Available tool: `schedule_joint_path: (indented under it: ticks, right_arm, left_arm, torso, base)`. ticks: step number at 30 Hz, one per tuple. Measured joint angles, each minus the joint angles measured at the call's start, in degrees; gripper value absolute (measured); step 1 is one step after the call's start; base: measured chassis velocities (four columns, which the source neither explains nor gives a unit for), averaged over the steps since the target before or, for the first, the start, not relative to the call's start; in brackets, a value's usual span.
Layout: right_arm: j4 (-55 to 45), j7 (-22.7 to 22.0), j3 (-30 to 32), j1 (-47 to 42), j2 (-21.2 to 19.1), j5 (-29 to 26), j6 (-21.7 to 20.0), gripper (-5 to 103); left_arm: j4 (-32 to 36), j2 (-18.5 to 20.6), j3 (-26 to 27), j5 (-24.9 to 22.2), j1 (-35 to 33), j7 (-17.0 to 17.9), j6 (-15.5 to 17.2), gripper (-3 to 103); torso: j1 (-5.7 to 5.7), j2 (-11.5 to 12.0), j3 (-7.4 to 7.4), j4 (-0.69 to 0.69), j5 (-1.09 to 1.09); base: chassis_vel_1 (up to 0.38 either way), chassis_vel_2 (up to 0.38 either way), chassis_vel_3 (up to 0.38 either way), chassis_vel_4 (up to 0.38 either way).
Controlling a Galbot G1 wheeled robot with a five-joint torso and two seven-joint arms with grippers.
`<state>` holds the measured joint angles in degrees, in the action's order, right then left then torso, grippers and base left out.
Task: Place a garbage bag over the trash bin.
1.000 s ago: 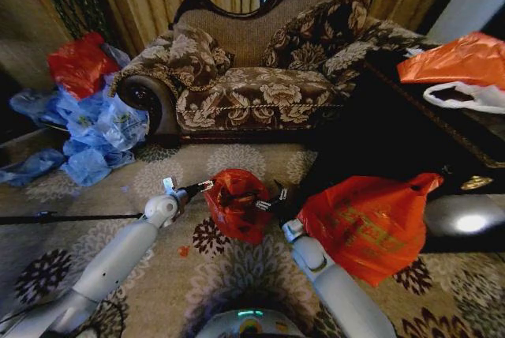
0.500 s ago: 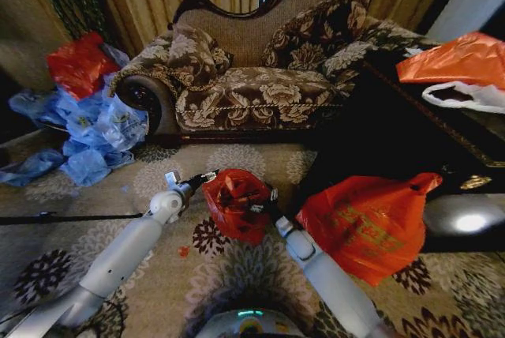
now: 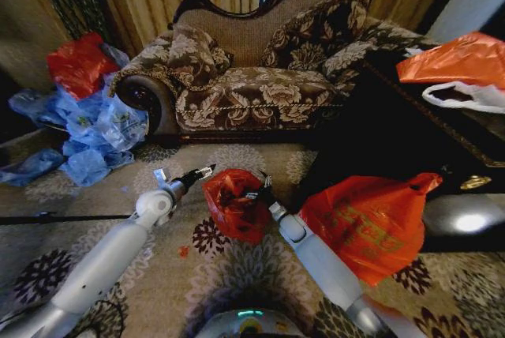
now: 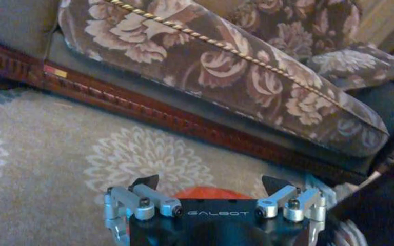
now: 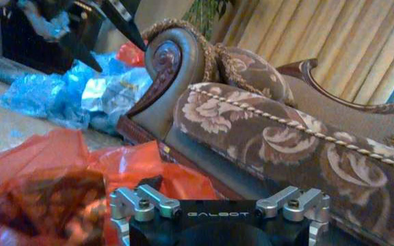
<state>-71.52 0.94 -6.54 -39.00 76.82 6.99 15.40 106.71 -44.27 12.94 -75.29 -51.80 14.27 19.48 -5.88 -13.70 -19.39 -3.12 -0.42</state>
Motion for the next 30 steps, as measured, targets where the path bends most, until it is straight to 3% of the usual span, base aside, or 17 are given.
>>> schedule_joint_path:
  ticks: [5,8,9,11,14,16,18,21,23,24,25,26,30]
  right_arm:
    - [3.46,1.33,-0.09,1.96,2.08,-0.94,1.55,85]
    - [5.93,2.02,-0.1,3.22,3.1,-1.0,3.02,69]
    - [5.93,2.02,-0.1,3.22,3.1,-1.0,3.02,69]
    - [6.62,2.39,0.06,3.6,3.07,-0.96,3.87,58]
    - [3.52,2.6,0.31,2.49,1.01,-1.59,4.13,52]
    - [-2.89,2.63,0.32,-0.63,-3.04,-3.3,2.12,39]
    - [-5.69,2.78,0.37,-2.13,-4.66,-3.85,1.03,42]
    - [-11.88,3.06,0.57,-6.45,-7.99,-4.91,-1.37,58]
    - [-12.95,3.08,0.68,-7.65,-8.61,-5.02,-1.71,58]
    - [-13.52,3.1,0.76,-9.24,-9.2,-4.94,-1.83,63]
    - [-13.52,3.1,0.76,-9.24,-9.2,-4.94,-1.83,63]
    - [-13.38,3.13,0.84,-10.3,-9.39,-4.42,-1.49,74]
    - [-10.84,3.14,0.77,-10.17,-8.63,-2.75,-0.46,85]
  left_arm:
    - [2.23,1.83,0.56,0.81,-2.27,-1.29,-0.63,100]
    - [4.4,3.05,1.37,2.03,-4.81,-3.08,-1.95,100]
    - [4.4,3.05,1.37,2.03,-4.81,-3.08,-1.95,100]
    - [5.7,3.9,2.22,4.89,-7.36,-5.25,-3.12,100]
    - [6.11,4.28,3.08,7.41,-8.96,-6.53,-3.99,100]
    - [6.0,4.31,3.37,7.92,-9.13,-6.69,-4.21,100]
    - [5.65,4.2,3.34,8.0,-8.92,-6.69,-4.24,100]
    - [4.41,3.6,2.75,8.07,-7.98,-6.66,-4.26,100]
    - [4.07,3.46,2.56,8.07,-7.73,-6.62,-4.26,100]
    - [3.7,3.28,2.24,8.07,-7.36,-6.59,-4.26,100]
    - [3.7,3.28,2.24,8.07,-7.36,-6.59,-4.26,100]
    - [3.46,3.16,1.99,8.05,-7.01,-6.55,-4.26,100]
    - [3.15,3.11,1.58,7.97,-6.38,-6.49,-4.21,100]
  torso:
    - [0.0,0.0,0.0,0.0,0.0]
    - [0.0,0.0,0.0,-0.01,0.0]
    - [0.0,0.0,0.0,-0.01,0.0]
    - [0.0,0.0,0.0,0.01,0.01]
    - [0.0,0.0,0.0,0.03,0.01]
    - [0.0,0.0,0.0,0.0,0.02]
    - [0.0,0.0,0.01,-0.02,0.01]
    - [0.0,0.0,0.0,-0.03,0.01]
    - [0.0,0.0,0.01,-0.02,0.01]
    - [0.0,0.0,0.01,0.0,0.01]
    - [0.0,0.0,0.01,0.0,0.01]
    - [0.0,0.0,0.01,-0.02,0.01]
    - [0.0,0.0,0.01,-0.03,0.02]
  base:
    - [0.0,0.0,0.0,0.0]
    - [0.0,0.0,0.0,0.0]
    - [0.0,0.0,0.0,0.0]
    - [0.0,0.0,0.0,0.0]
    - [0.0,0.0,0.0,0.0]
    - [0.0,0.0,0.0,0.0]
    - [0.0,0.0,0.0,0.0]
    - [0.0,0.0,0.0,0.0]
    - [0.0,0.0,0.0,0.0]
    - [0.0,0.0,0.0,0.0]
    - [0.0,0.0,0.0,0.0]
    - [0.0,0.0,0.0,0.0]
    - [0.0,0.0,0.0,0.0]
